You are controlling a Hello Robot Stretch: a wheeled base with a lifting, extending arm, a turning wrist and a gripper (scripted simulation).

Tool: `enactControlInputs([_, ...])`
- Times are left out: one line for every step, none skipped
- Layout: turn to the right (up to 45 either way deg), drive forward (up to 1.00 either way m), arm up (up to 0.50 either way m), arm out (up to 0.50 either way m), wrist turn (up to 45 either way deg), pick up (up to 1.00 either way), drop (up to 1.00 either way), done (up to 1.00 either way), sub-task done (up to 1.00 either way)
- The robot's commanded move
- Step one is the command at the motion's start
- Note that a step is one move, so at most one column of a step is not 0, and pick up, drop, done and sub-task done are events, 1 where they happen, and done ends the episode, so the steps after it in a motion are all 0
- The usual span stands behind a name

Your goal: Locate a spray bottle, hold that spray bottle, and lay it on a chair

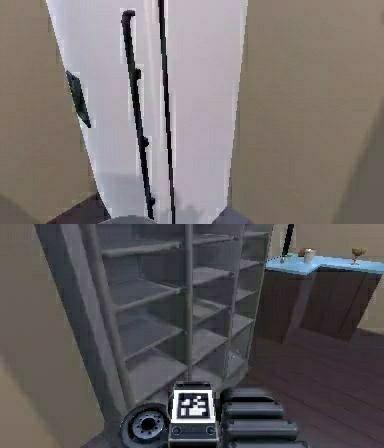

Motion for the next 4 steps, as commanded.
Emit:
enactControlInputs([-30.0,0.00,0.00,0.00,0.0,0.00,0.00,0.00,0.00])
enactControlInputs([0.0,0.35,0.00,0.00,0.0,0.00,0.00,0.00,0.00])
enactControlInputs([-21.0,0.00,0.00,0.00,0.0,0.00,0.00,0.00,0.00])
enactControlInputs([0.0,0.80,0.00,0.00,0.0,0.00,0.00,0.00,0.00])
